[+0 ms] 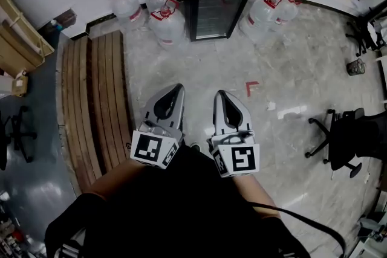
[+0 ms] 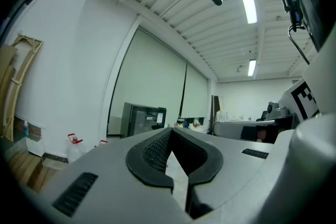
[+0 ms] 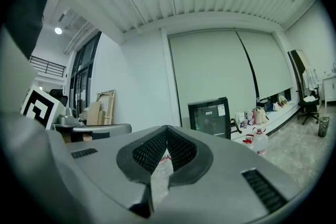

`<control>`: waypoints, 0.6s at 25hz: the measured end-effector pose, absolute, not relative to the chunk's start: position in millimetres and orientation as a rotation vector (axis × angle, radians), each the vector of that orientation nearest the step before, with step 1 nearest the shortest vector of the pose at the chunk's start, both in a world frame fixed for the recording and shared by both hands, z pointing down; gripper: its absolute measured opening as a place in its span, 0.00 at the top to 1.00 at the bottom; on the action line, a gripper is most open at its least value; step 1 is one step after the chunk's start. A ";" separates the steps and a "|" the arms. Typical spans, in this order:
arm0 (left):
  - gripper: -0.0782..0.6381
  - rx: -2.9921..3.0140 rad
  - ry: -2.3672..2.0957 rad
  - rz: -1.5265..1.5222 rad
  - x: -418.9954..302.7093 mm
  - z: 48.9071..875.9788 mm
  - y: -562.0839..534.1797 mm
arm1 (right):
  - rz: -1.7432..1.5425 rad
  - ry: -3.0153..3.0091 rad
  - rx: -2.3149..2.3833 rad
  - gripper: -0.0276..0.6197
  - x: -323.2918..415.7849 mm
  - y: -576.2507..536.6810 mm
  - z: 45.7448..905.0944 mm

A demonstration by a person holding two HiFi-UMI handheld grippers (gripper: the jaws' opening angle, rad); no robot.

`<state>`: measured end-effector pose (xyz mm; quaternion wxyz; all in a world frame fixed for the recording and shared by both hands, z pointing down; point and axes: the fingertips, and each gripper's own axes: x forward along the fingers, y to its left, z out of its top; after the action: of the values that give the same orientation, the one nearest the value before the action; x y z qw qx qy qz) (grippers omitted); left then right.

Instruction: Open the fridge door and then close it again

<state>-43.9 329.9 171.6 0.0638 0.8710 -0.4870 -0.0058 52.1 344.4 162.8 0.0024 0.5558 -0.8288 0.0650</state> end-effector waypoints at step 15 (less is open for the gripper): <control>0.88 2.676 -1.371 0.069 -79.3 216.2 9.3 | 0.172 -2.469 1.857 0.93 28.4 43.5 187.0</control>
<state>-79.3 9.3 216.2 0.0668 0.8878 -0.4548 0.0230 28.4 43.5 187.0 0.0234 0.6000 -0.7977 0.0557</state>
